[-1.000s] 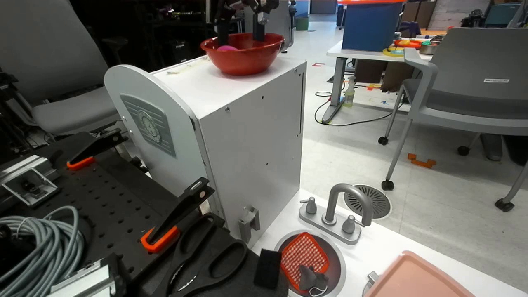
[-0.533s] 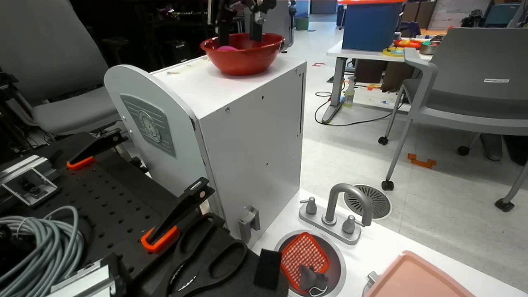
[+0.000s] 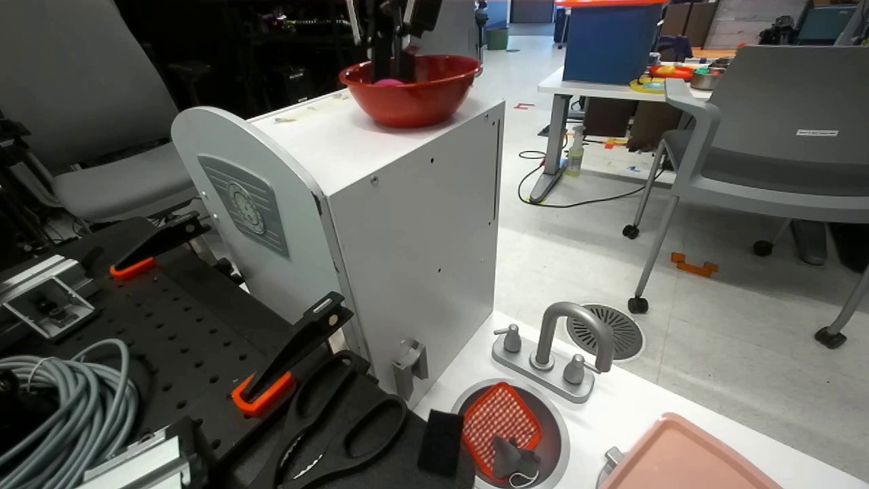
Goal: Pick up the plush toy from the bowl and drop it in the sink
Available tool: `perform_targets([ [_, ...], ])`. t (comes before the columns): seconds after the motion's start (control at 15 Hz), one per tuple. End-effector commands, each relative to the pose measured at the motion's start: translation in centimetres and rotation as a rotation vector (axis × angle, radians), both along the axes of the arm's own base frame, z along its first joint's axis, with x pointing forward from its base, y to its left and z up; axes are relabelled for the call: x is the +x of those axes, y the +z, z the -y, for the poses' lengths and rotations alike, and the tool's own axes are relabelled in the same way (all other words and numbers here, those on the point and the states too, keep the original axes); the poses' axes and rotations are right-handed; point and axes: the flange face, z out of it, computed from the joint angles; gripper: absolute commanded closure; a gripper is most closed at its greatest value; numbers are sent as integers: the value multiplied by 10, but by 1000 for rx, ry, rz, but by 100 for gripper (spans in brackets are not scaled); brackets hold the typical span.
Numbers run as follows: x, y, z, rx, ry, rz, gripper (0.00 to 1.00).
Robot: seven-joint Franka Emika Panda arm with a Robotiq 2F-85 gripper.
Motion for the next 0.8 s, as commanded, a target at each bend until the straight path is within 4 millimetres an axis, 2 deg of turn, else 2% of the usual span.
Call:
perform_targets([
  [0.0,5,1,-1,-4,-21,-18,92],
  [0.27,6,1,-1,-1,-21,-19,99],
  [0.33,6,1,-1,0,-22,-19,94],
  [0.47,7,2,-1,3,-21,-16,93],
  [0.73,4,14,-1,17,-24,13,100],
])
